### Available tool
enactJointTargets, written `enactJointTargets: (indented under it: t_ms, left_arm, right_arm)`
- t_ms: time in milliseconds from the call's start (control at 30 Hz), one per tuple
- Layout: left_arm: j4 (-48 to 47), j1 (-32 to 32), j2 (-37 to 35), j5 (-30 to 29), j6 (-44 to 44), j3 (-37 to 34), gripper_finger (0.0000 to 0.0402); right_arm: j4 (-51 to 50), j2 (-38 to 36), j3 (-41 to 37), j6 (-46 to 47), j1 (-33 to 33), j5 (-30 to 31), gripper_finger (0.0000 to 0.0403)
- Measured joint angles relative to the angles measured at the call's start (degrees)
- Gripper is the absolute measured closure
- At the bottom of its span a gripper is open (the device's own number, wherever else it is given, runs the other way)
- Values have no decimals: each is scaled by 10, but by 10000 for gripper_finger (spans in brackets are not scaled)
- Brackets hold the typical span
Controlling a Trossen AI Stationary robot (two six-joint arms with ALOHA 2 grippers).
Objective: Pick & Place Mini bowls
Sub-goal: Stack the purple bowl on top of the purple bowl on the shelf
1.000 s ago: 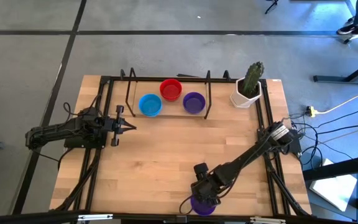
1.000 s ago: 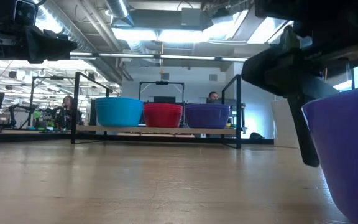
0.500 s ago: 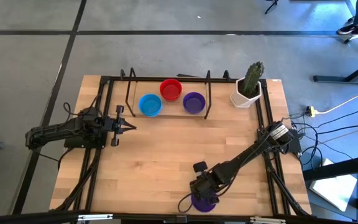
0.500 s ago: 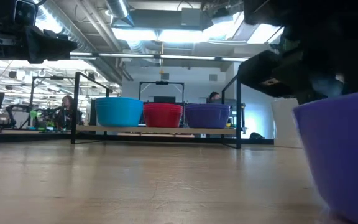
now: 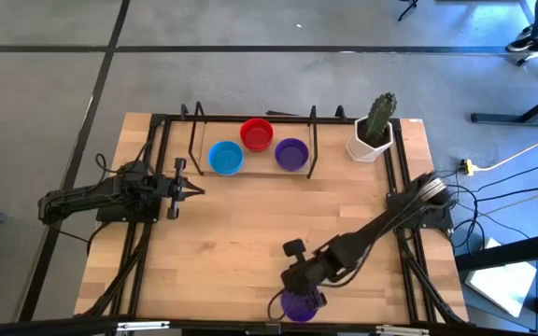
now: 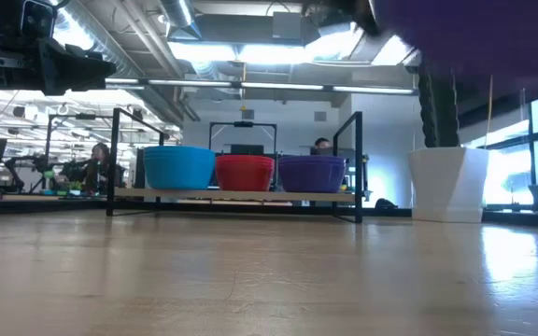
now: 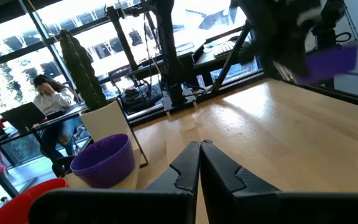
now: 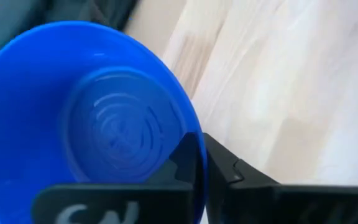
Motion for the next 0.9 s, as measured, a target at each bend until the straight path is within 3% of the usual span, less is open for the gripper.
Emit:
enactJointTargets:
  t_ms: [100,267,367,500,667,900]
  left_arm:
    - [0,0,0,0,0,0,393]
    - [0,0,0,0,0,0,398]
    - [0,0,0,0,-4,0,396]
    - [0,0,0,0,-4,0,393]
    - [0,0,0,0,-4,0,398]
    - [0,0,0,0,-13,0,396]
  right_arm:
    - [14,-57,-9,-9,0,20,391]
    - [68,-172,-61,-55,0,2,397]
    - [117,-252,-117,-87,1,43,397]
    - [216,-375,-235,-125,-2,95,397]
    - [344,-526,-412,-147,-21,102,397]
    - [580,-684,-633,-250,-34,104,397]
